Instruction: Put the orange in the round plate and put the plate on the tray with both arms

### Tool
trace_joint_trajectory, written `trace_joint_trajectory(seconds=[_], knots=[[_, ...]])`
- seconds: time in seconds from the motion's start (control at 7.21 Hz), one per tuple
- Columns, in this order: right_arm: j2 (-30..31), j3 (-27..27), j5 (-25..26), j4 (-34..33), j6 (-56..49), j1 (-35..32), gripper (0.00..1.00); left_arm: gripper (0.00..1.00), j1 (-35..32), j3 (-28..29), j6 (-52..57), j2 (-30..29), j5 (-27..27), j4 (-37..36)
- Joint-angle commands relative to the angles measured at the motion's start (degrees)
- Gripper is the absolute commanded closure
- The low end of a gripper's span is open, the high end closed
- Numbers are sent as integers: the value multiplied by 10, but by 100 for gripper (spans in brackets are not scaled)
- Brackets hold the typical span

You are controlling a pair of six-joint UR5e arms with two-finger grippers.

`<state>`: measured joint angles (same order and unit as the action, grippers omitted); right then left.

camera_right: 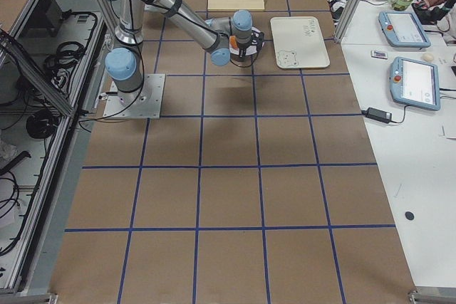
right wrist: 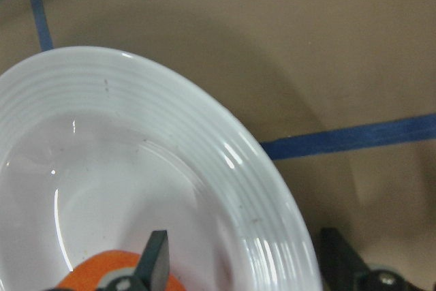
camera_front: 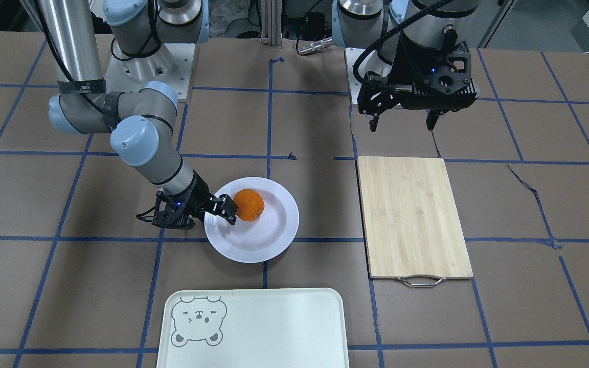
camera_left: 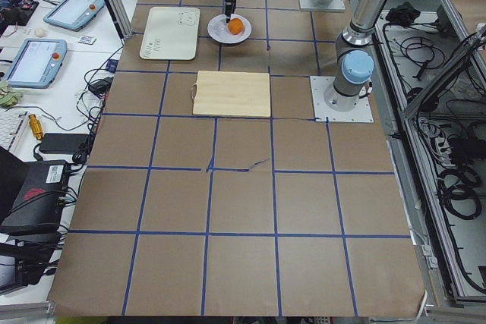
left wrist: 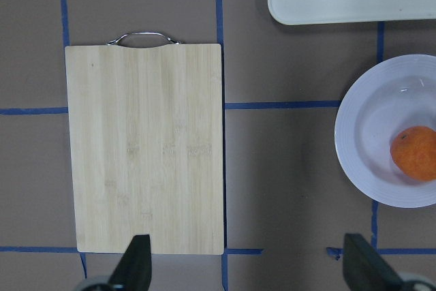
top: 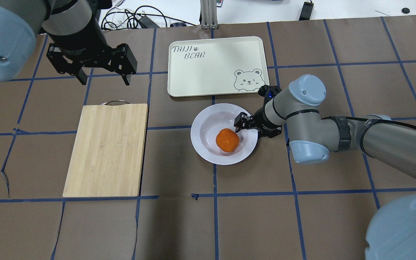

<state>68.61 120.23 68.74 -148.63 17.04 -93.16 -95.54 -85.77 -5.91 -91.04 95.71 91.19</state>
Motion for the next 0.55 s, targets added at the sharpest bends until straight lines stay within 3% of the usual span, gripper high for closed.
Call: trace_joint_trajectory(seconds=[0.0, 0.14, 0.42], knots=[[0, 0, 0, 3, 3, 0, 60, 0, -3, 4, -34, -3, -9, -9], [0, 0, 1, 5, 3, 0, 67, 0, -2, 5, -44, -1, -52, -18], [7, -1, 5, 33, 4, -1, 81, 0, 3, -3, -31, 2, -59, -41]])
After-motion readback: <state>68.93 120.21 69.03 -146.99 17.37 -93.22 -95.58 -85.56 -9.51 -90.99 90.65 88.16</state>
